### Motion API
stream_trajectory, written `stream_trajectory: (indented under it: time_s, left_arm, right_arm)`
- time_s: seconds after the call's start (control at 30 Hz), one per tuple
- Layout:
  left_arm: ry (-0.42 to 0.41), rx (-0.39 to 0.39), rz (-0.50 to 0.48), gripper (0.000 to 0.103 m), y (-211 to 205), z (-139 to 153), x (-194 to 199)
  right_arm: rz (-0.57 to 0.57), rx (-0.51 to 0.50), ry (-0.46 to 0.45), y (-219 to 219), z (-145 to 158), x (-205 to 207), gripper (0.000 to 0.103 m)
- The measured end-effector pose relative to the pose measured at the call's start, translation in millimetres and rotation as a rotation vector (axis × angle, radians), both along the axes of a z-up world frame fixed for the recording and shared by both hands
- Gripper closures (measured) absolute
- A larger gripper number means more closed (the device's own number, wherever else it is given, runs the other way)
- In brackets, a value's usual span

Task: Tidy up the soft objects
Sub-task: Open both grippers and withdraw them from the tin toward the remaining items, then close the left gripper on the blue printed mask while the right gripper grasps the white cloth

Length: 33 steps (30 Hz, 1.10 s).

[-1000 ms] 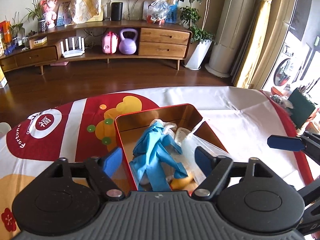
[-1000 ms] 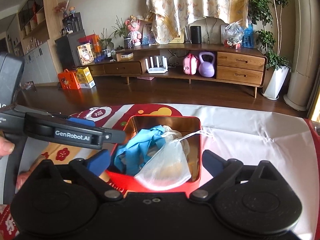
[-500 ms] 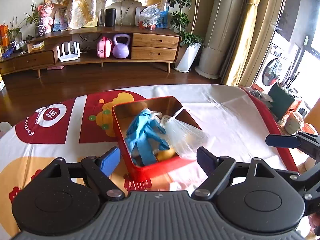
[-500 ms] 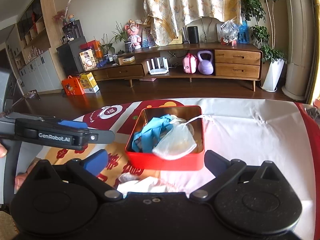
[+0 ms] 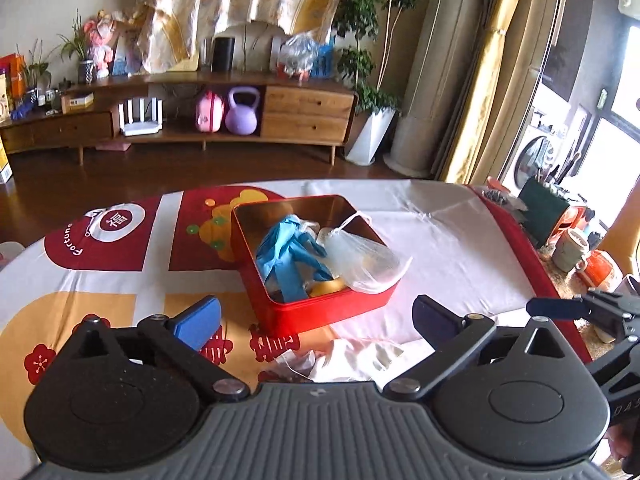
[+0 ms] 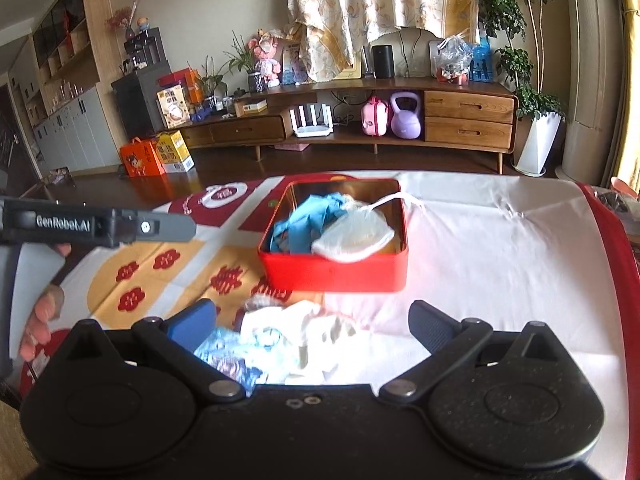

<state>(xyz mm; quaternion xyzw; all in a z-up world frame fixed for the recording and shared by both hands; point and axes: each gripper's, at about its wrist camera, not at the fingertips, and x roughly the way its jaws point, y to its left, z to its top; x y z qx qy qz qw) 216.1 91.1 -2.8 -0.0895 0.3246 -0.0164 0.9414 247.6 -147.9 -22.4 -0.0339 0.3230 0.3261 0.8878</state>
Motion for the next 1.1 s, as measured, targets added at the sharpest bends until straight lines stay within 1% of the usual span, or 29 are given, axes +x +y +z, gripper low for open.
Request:
stream_trajectory:
  time_s: [0.1,0.2,0.27,0.4,0.53,0.7,0.8,0.93,1.1]
  left_arm:
    - [0.013,-0.019,-0.006,0.0,1.2,-5.6,-6.0]
    - [0.066,-0.044,-0.027,0.0,2.1,-15.6,-9.9]
    - [0.068,-0.056,-0.031,0.0,1.9,-23.7,-14.9]
    - [0.094,-0.043,-0.022,0.0,-3.3,-45.2,-25.3]
    - [0.105,-0.032,-0.021,0.0,-11.8,-61.4,-33.7]
    - [0.112,0.023,-0.023,0.0,-28.6,-80.2,-39.0]
    - [0.121,0.035,-0.029,0.0,-36.3,-91.5,-40.4]
    - [0.132,0.059,-0.036,0.0,-45.6,-102.2,-37.9]
    - [0.128,0.115,-0.025,0.0,-51.7,-111.7,-32.7]
  right_arm:
    - [0.004,-0.012,0.004,-0.9,-8.9,-10.1,0.001]
    - [0.016,-0.025,0.007,-0.9,-17.6,-19.6,0.002]
    - [0.021,-0.037,0.01,-0.8,-23.2,-23.4,0.003]
    - [0.016,-0.065,0.015,-2.7,-34.0,-24.2,0.005]
    - [-0.006,-0.073,0.037,-6.9,-41.8,-16.1,0.007]
    - [-0.023,-0.076,0.053,-8.9,-48.8,-4.9,0.007]
    - [-0.02,-0.081,0.065,-4.8,-54.4,3.4,0.008]
    - [-0.004,-0.091,0.08,6.6,-62.1,16.2,0.008]
    - [0.021,-0.123,0.076,28.6,-69.3,32.9,0.008]
